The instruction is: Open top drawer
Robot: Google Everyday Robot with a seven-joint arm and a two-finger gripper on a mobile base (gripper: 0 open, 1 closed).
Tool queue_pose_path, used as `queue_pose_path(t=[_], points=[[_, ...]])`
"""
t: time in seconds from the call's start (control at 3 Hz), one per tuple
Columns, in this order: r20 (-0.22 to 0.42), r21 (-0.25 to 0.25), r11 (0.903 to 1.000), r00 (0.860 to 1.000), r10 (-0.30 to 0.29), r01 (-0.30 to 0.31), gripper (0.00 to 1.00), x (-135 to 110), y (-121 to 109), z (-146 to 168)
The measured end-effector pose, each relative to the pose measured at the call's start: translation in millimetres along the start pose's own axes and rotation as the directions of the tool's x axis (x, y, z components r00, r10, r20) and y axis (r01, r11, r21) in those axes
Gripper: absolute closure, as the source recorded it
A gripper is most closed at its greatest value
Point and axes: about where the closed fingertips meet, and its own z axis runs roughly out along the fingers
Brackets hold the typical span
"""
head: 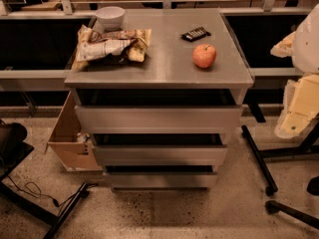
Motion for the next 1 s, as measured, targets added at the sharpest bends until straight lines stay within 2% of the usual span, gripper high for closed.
queue_pose_path(t=[0.33, 0.67, 1.0], points=[[0.005, 0.000, 1.0000, 1.000, -0.002, 0.002, 0.00, -1, 0, 3], [0.072, -0.007, 0.9994, 0.997, -0.034, 0.034, 0.00, -21, 2, 48], [0.109, -0.005, 0.9928, 0.987, -0.118, 0.119, 0.00, -44, 9, 117]])
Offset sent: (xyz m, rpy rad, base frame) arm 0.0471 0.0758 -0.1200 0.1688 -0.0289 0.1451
